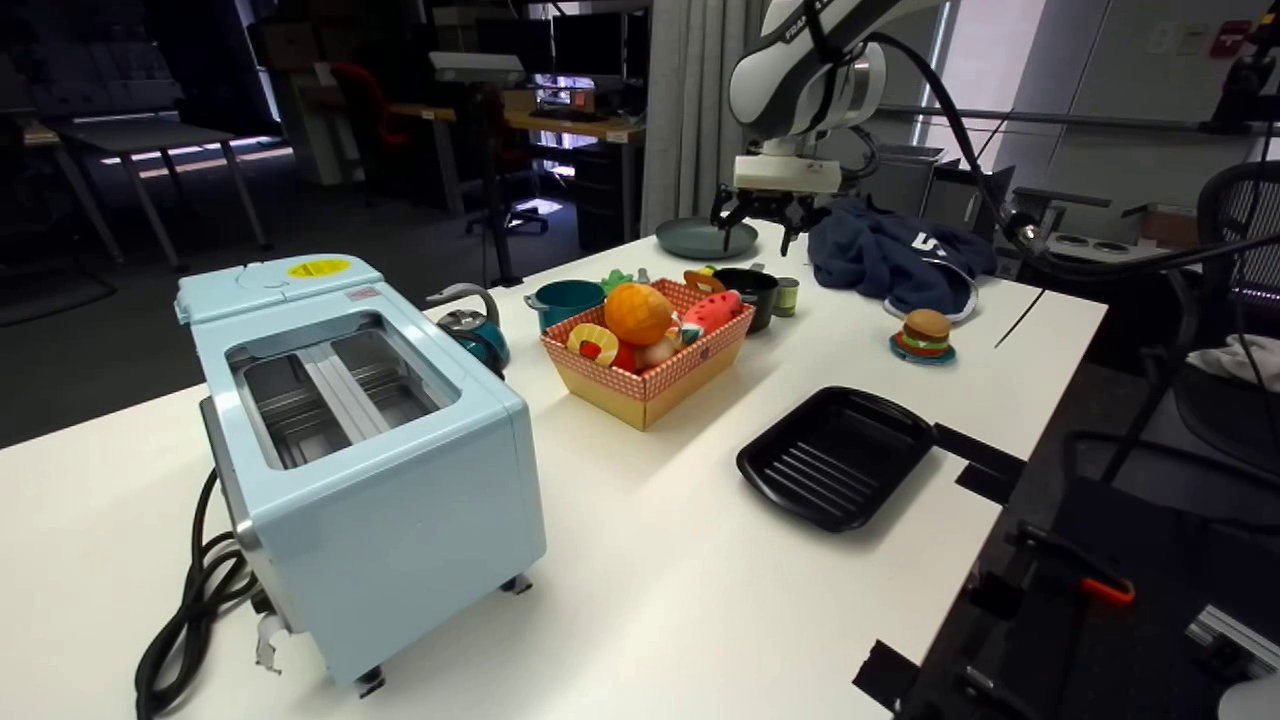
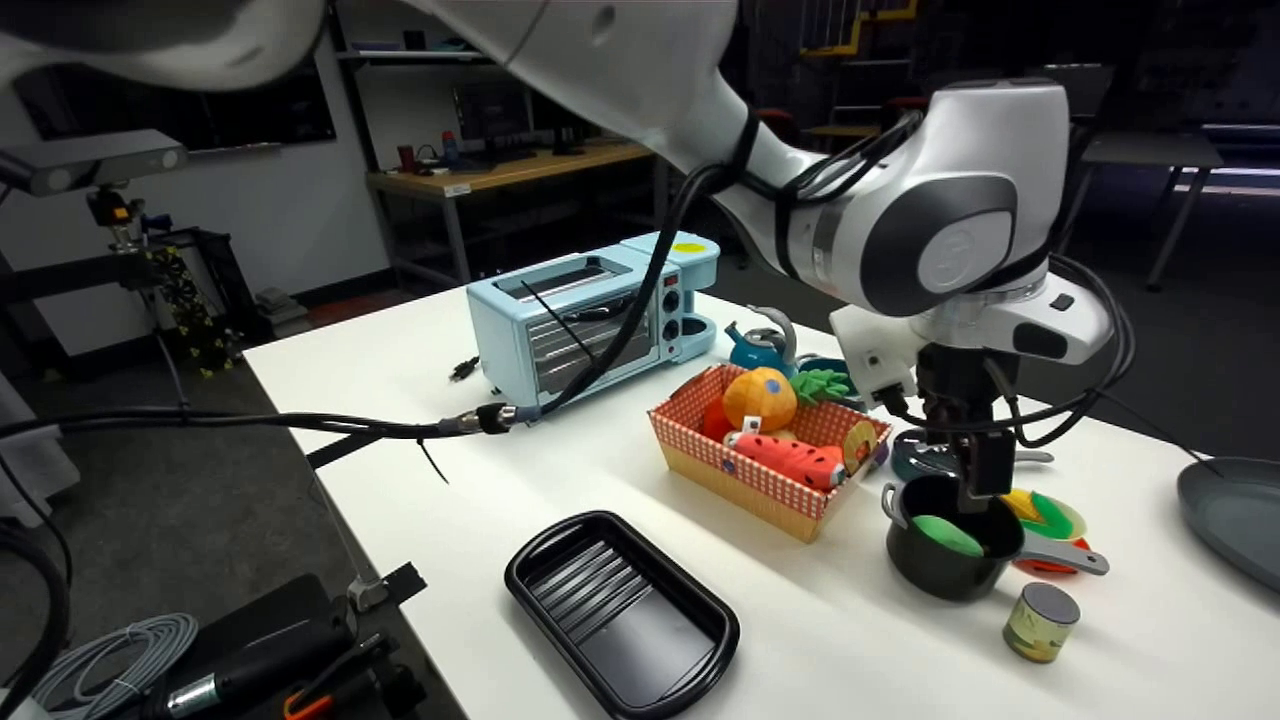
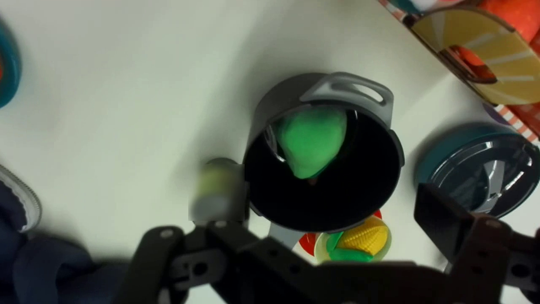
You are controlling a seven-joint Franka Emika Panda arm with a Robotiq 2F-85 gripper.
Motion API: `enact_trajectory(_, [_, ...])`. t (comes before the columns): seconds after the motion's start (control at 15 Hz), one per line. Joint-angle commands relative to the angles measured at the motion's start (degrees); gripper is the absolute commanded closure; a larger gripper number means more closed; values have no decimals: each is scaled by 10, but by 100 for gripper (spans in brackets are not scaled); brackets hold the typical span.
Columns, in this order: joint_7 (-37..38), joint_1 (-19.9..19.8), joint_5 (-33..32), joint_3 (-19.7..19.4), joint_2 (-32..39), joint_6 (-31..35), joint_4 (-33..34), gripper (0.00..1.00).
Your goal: Put the plushy in the pot in the basket
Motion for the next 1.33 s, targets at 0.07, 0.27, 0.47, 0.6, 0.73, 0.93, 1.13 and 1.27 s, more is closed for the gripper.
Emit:
enact_trajectory(0.07, [32,4,43,-8,111,-46,138,0])
enact_trajectory(0.27, [37,-1,56,-6,148,-79,184,0])
enact_trajectory(0.47, [36,-7,64,-6,161,-100,199,0])
enact_trajectory(0.6, [32,-10,69,-5,159,-107,199,0])
enact_trajectory(0.73, [29,-15,76,-2,151,-108,196,0])
enact_trajectory(0.93, [16,-21,96,6,127,-94,179,0])
enact_trajectory(1.13, [8,-22,113,8,101,-87,155,0])
enact_trajectory(1.27, [-1,-24,116,6,83,-92,136,0])
